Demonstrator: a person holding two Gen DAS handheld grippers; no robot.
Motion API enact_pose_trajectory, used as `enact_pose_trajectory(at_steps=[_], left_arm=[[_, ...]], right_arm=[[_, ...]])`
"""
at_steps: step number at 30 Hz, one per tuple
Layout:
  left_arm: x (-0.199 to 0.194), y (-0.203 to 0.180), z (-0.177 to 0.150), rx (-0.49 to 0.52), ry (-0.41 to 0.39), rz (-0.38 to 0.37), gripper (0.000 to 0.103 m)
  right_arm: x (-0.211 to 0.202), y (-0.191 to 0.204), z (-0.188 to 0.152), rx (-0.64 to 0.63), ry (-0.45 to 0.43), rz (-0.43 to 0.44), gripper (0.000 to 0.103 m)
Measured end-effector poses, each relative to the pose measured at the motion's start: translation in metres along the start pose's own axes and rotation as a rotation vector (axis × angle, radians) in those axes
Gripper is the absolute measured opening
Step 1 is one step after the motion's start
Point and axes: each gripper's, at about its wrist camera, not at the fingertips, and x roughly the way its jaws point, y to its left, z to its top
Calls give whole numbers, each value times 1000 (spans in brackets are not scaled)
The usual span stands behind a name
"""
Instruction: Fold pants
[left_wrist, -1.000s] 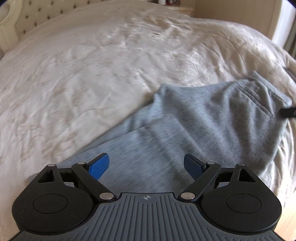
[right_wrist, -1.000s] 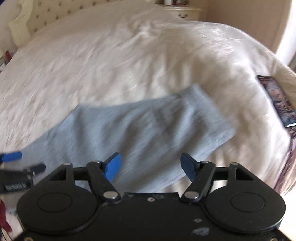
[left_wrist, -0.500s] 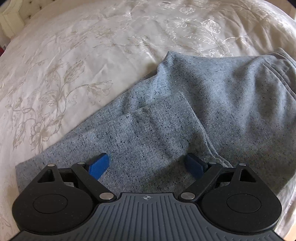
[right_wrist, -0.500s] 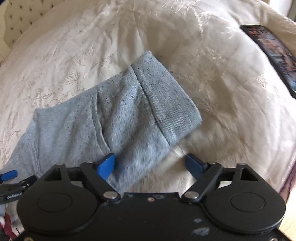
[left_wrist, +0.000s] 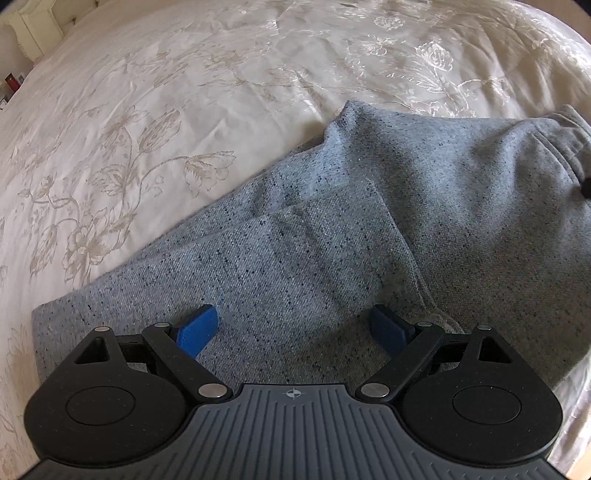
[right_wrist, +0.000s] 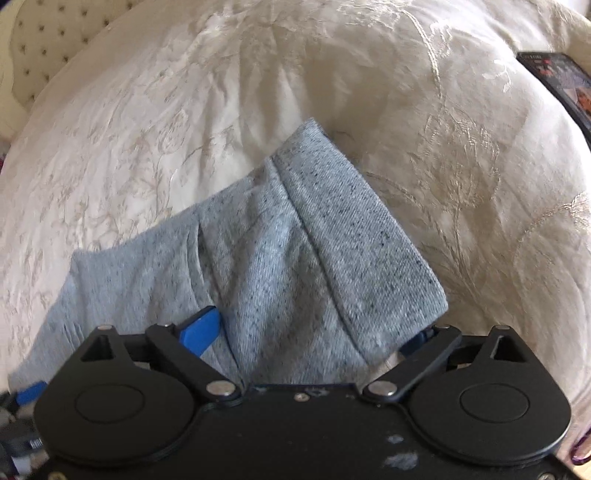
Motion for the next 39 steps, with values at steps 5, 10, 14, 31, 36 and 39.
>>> enact_pose_trajectory(at_steps=[5,10,14,31,36,39], left_arm=[[1,0,1,-6,1,2,91],[-1,0,2,-13,-2,-3,90],[3,1,3,-18,-6,-6,91],[-56,159,-43,-429,-117,-40,87],[-56,240,-95,-571,-36,28,86],[-60,266,-111,-554,-23,7,86]], right_arm=[[7,-14,15,77,-17,50,89],[0,-13,31,71,-38,82,31],[-35,26,37,-154,-103,66,28],[-136,324,-93,-903,-219,385,2],[-91,381,-167,-996,-95,406,6],[-74,386,-176,-968,-83,329,25]])
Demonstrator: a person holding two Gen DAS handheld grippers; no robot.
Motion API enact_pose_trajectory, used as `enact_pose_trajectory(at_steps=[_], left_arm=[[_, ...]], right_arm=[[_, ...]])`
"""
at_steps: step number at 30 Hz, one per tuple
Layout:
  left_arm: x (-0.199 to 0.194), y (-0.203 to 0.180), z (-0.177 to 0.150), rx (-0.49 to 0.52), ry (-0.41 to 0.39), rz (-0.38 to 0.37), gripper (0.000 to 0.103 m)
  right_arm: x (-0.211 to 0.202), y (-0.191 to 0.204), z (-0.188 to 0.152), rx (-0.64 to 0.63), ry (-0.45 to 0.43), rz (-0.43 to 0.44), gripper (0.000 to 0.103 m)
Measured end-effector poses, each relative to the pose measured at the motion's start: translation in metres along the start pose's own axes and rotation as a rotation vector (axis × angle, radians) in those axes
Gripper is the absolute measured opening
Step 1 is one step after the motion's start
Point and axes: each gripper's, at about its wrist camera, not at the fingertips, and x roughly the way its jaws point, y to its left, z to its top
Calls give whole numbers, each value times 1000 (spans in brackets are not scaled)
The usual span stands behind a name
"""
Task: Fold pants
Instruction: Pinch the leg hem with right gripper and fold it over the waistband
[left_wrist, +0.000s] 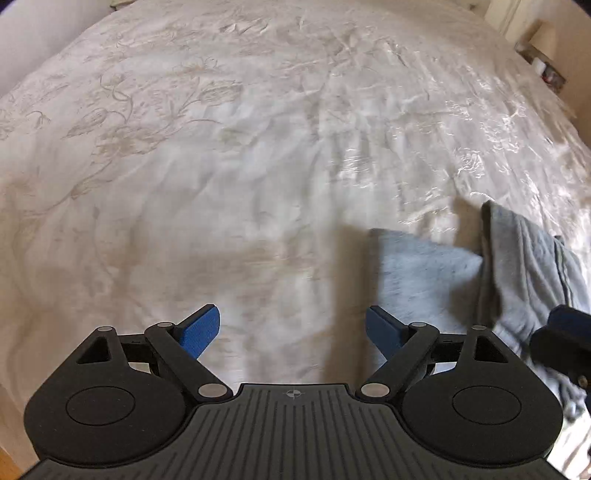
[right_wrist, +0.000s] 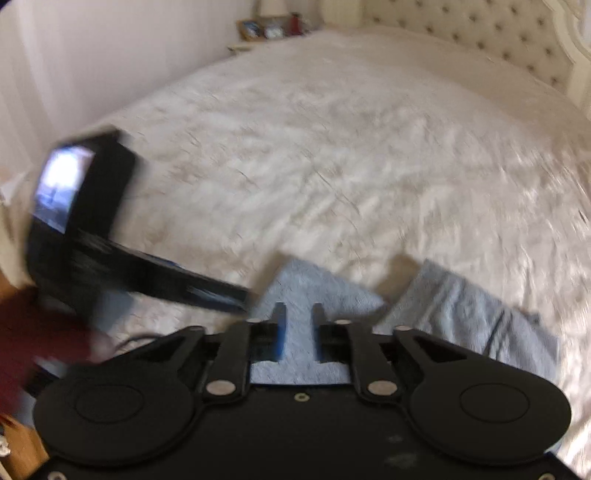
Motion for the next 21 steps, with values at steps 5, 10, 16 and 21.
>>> enact_pose_trajectory(at_steps=[5,10,16,21], left_arm=[[1,-3,11,10,41,-246,88],[13,-63,26,116,91,-435,92],[44,-125,23,205,183,-510,103],[67,-149,16,180,246,-505,102]], right_arm=[[-4,-27,-20,96,39,-138,44],[-14,-77,-43,215,77,-305,47],[-20,-115,-61,280,119,-351,48],[-6,-125,-66,236,151,-315,53]])
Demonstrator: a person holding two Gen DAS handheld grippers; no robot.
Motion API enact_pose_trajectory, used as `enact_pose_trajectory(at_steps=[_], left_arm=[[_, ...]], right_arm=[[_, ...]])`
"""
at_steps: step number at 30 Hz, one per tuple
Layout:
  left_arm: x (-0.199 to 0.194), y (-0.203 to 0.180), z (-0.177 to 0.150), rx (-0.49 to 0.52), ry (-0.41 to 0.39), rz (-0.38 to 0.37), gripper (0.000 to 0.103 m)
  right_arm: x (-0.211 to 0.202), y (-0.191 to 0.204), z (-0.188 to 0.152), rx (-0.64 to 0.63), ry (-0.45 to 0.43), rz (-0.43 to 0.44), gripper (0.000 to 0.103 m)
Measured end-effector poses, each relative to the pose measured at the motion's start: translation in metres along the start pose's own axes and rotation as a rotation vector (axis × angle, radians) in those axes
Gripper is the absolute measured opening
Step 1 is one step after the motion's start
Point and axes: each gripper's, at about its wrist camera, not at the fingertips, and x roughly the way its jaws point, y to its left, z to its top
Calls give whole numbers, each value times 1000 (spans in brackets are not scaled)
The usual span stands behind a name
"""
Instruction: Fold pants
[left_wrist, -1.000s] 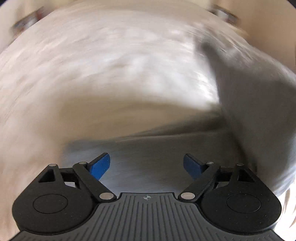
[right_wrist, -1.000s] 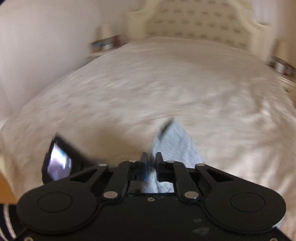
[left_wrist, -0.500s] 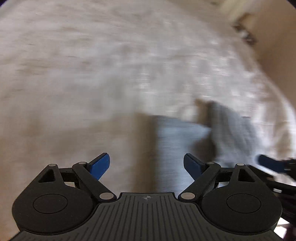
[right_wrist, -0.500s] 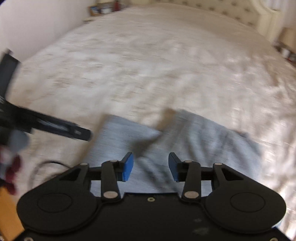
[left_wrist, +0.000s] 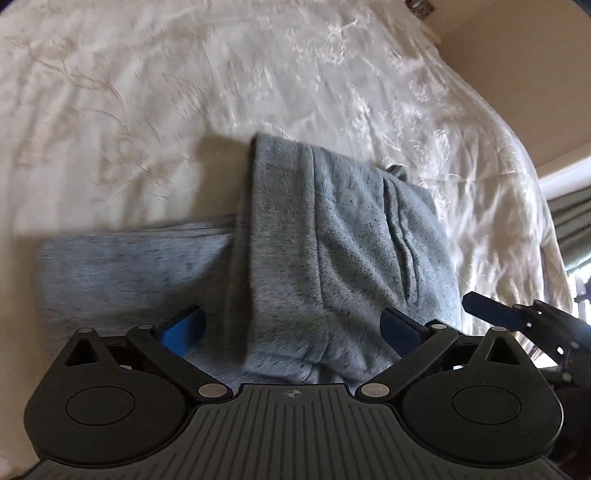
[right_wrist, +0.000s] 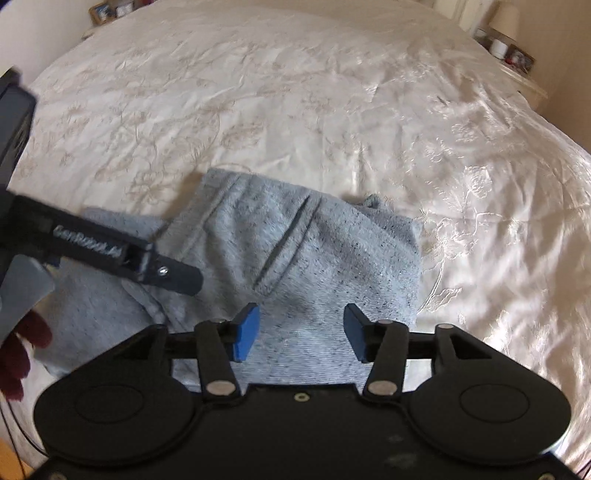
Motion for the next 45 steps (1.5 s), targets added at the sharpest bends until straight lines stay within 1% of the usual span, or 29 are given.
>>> enact_pose_trajectory(at_steps=[2,6,10,13,15,16,17,18,20,21,22,23,24,25,27,29,31,32,33,34,35,36,38,39,40,41,42,43,45], left_arm=[[6,-4,2,-7,5,-6,102],[15,-11,8,-48,1,-3,102],[20,-11,12,-157,-12,26,102],[23,-11,16,-194,7,50,102],[21,-13,16,-218,-14,72,97],[18,-16,15,-220,-34,98,82],[17,-20,14,-213,-37,137,70],[15,-24,13,-199,-40,160,66],[7,-34,10,-167,-68,195,47],[4,-39,8,-154,-79,220,41],[-1,-44,7,-137,-93,259,25],[-5,-50,6,-122,-108,288,21],[-11,-54,5,-121,-124,296,19],[-17,-56,4,-126,-141,288,16],[-32,-71,0,-112,-198,280,15],[-55,-92,-6,-55,-255,275,15],[-83,-110,-20,-21,-324,256,14],[-98,-115,-31,-7,-358,262,14],[-106,-117,-39,3,-374,281,14],[-113,-113,-50,4,-384,320,15],[-116,-104,-59,-15,-378,348,15],[-113,-85,-68,-67,-352,373,15],[-92,-44,-80,-179,-264,417,15],[-77,-25,-86,-213,-228,451,15],[-61,-6,-92,-237,-187,469,16],[-53,5,-96,-261,-178,455,16],[-51,10,-96,-288,-185,443,16],[-52,9,-93,-291,-195,442,15],[-59,-3,-88,-244,-224,453,15]], right_arm=[[9,-5,-1,-25,15,8,54],[23,-21,-4,-32,36,67,63],[34,-36,-5,-40,41,139,66],[35,-44,-5,-42,39,178,66],[36,-49,-6,-46,37,198,66],[35,-51,-7,-45,34,207,66],[34,-53,-7,-41,33,214,66],[33,-55,-8,-37,33,222,66],[34,-59,-8,-30,33,234,66],[33,-59,-9,-30,31,238,66],[34,-60,-9,-32,29,241,66],[33,-61,-9,-35,28,242,66],[31,-62,-11,-33,26,245,66],[30,-63,-11,-31,22,250,66],[25,-68,-11,-20,13,253,66],[13,-75,-12,0,-10,258,66],[0,-84,-13,22,-30,267,66],[-6,-88,-14,36,-38,277,66],[-11,-92,-16,47,-41,289,66],[-15,-95,-17,59,-40,299,66],[-16,-96,-19,67,-36,305,66],[-17,-97,-20,71,-31,305,66],[-11,-94,-22,71,-13,294,66],[-8,-92,-23,72,-3,286,67],[-4,-90,-24,71,7,283,67],[-1,-87,-24,68,17,280,67],[2,-85,-22,64,23,277,67],[4,-82,-21,57,25,276,67],[4,-81,-16,55,16,274,67]])
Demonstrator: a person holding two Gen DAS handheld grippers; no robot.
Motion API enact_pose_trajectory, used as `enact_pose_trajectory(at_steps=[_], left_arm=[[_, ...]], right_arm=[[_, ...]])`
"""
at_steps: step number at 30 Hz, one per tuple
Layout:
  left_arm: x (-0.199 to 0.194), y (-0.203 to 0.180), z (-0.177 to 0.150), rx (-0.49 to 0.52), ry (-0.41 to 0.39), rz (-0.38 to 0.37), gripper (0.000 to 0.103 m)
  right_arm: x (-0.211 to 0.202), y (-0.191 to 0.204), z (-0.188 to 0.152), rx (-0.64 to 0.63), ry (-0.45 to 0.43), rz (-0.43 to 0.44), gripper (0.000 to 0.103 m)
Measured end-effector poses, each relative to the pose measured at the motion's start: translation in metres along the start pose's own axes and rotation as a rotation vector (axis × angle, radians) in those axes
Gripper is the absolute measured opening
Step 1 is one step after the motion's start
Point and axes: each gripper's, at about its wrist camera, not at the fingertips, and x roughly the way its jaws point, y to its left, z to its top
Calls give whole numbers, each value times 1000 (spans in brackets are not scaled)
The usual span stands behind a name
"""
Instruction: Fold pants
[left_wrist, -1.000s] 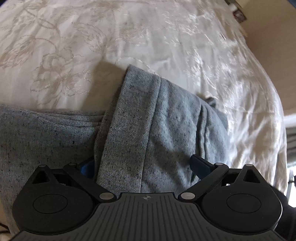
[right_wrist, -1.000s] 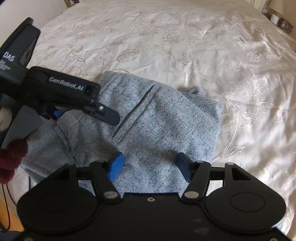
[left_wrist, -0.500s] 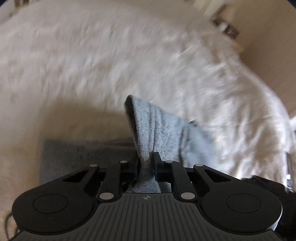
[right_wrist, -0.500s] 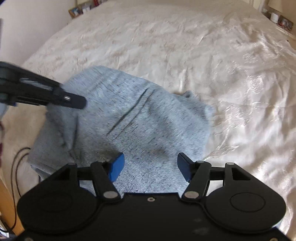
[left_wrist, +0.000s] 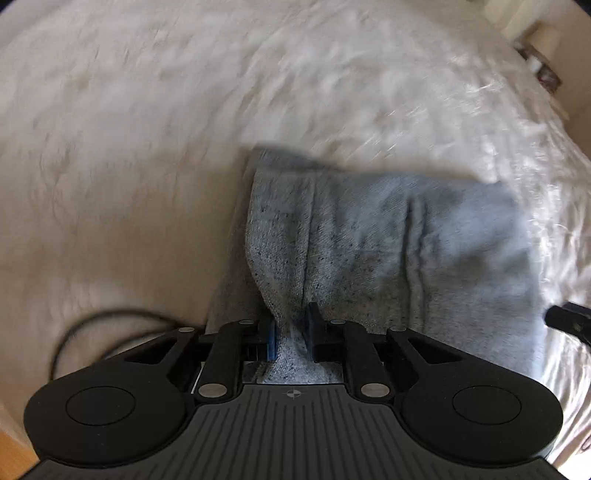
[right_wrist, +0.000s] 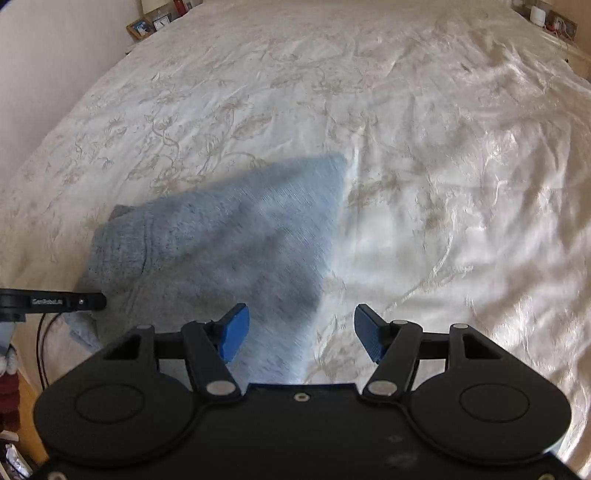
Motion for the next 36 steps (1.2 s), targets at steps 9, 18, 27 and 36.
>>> enact_pose_trajectory(at_steps=[9,18,27,36], left_arm=[[-5,19,16,39,-43,92,10],[-28,0,31,118,-167,73,10],[2,-3,26,112,-24,-26,28],[-14,30,6,67,-48,-50,69]], right_arm=[[7,-7,7,50,21,-38,67],[13,10,-23,-9,123,-16,55],[8,8,-37,34,159,-12,54],[12,17,-26,-10,166,-7,54]])
